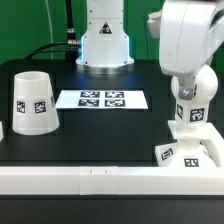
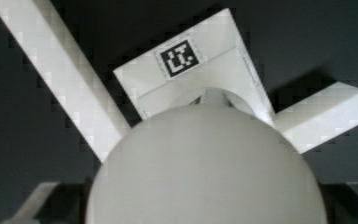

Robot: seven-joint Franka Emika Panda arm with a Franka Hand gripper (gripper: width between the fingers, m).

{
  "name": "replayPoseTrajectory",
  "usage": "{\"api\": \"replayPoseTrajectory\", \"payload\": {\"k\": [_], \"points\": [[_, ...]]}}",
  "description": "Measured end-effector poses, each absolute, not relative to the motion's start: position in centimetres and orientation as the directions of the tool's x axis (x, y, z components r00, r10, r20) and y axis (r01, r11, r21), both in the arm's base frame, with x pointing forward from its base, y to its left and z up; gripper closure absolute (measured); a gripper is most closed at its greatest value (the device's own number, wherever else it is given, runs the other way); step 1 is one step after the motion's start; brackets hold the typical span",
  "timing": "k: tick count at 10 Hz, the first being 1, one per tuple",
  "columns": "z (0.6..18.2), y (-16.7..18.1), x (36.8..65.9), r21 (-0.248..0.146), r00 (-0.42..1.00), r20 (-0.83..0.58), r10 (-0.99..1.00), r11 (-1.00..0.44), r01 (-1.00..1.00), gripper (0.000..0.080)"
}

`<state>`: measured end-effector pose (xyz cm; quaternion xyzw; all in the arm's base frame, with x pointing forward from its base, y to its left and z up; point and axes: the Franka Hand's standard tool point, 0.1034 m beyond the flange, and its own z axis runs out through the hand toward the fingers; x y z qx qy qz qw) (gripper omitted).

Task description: Assemble lamp

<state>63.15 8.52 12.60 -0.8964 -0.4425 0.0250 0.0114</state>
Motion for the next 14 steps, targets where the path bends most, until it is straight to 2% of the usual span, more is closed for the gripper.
{"api": "replayPoseTrajectory", "payload": {"k": [3, 5, 7, 9, 14], "points": [[12.59, 8.48, 63.11, -0.029, 0.801, -0.041, 0.597, -0.802, 0.597, 0.0222], [12.60, 8.41, 63.18, -0.022, 0.921, -0.041, 0.387, -0.922, 0.386, 0.0220], [12.67, 8.31, 63.21, -0.016, 0.983, -0.044, 0.179, -0.984, 0.179, 0.0220], [12.61, 7.87, 63.03, -0.030, 0.997, -0.062, -0.040, -0.999, -0.042, 0.0220], [12.54, 7.90, 63.03, -0.010, 0.939, -0.068, -0.337, -0.941, -0.338, 0.0220]]}}
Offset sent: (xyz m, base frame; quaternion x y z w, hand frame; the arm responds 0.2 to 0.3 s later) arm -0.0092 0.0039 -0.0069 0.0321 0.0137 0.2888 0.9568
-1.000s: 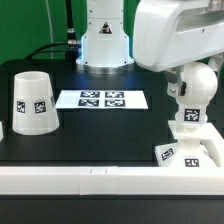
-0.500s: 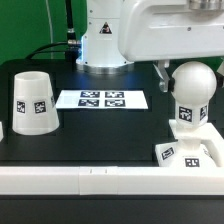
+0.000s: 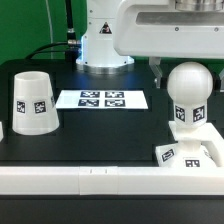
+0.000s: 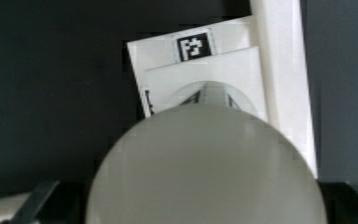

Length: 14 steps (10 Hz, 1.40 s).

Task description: Assemble lamp

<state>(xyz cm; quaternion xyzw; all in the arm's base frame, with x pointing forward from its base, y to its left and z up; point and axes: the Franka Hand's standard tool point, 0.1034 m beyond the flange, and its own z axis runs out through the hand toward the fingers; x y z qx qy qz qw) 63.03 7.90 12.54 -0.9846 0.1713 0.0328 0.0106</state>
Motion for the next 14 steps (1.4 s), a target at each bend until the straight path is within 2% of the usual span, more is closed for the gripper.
{"api": "replayPoseTrajectory", "payload": {"k": [1, 2, 4, 8, 9, 10, 11, 14], "points": [[12.5, 7.9, 63.0, -0.008, 0.924, -0.069, -0.375, -0.926, -0.376, 0.0220], [12.5, 8.1, 62.6, 0.000, 0.831, -0.071, -0.551, -0.833, -0.553, 0.0220], [12.3, 8.7, 62.4, 0.004, 0.660, -0.088, -0.746, -0.662, -0.749, 0.0220], [12.3, 9.3, 62.3, 0.016, 0.368, -0.137, -0.920, -0.374, -0.927, 0.0220], [12.3, 9.4, 62.4, 0.015, 0.355, -0.137, -0.925, -0.360, -0.933, 0.0220], [12.3, 9.5, 62.4, 0.013, 0.367, -0.137, -0.920, -0.372, -0.928, 0.0141], [12.3, 9.4, 62.4, 0.012, 0.379, -0.137, -0.915, -0.384, -0.923, 0.0112], [12.4, 9.9, 62.5, -0.029, 0.633, -0.129, -0.763, -0.635, -0.772, 0.0102]]}}
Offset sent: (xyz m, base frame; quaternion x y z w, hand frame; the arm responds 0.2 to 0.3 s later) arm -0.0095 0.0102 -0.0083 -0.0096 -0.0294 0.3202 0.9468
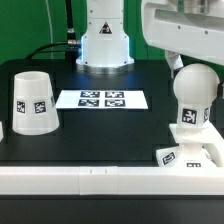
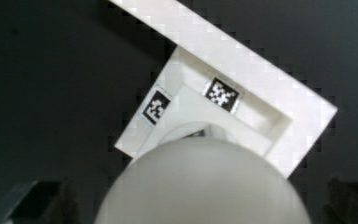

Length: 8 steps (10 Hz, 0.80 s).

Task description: Assemble lamp

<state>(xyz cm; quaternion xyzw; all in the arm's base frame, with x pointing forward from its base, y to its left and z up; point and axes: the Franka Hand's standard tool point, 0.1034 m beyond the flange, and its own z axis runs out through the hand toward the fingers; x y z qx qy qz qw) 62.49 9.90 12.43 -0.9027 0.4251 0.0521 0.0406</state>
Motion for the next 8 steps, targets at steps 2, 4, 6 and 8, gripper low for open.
{"api": "replayPoseTrajectory", "payload": {"k": [2, 4, 6, 8], "points": [[12.38, 9.93, 62.57, -0.054, 0.753, -0.120, -0.647, -0.753, -0.655, 0.0101], [12.35, 9.91, 62.56, -0.071, 0.842, -0.111, -0.527, -0.841, -0.536, 0.0101], [12.32, 9.86, 62.55, -0.086, 0.914, -0.099, -0.394, -0.911, -0.403, 0.0101], [12.28, 9.59, 62.56, -0.087, 0.987, -0.069, -0.143, -0.985, -0.149, 0.0101]]}}
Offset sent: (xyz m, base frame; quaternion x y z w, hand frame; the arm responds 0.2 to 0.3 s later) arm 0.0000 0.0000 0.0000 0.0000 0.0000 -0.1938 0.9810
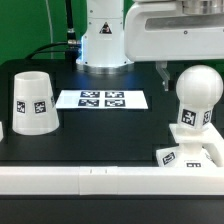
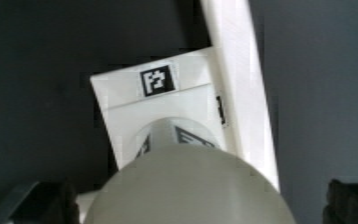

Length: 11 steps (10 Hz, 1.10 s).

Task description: Assemble lamp

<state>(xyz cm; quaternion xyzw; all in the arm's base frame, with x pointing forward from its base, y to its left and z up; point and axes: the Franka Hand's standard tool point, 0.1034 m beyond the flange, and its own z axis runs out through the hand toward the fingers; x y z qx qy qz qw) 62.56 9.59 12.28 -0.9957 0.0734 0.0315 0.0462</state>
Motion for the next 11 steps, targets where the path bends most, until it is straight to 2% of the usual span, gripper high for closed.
{"api": "replayPoseTrajectory", "payload": {"k": [2, 4, 7, 8, 11], "points": [[12.28, 9.50, 62.58, -0.091, 0.998, -0.054, 0.016, -0.996, 0.011, 0.0101], [12.07, 9.23, 62.74, -0.084, 0.964, -0.034, 0.263, -0.962, 0.260, 0.0101], [12.24, 8.72, 63.18, -0.051, 0.851, -0.014, 0.526, -0.850, 0.524, 0.0101], [12.38, 8.64, 63.33, -0.040, 0.813, -0.013, 0.581, -0.813, 0.581, 0.0101], [12.42, 8.63, 63.37, -0.041, 0.709, -0.007, 0.705, -0.709, 0.704, 0.0101]]}}
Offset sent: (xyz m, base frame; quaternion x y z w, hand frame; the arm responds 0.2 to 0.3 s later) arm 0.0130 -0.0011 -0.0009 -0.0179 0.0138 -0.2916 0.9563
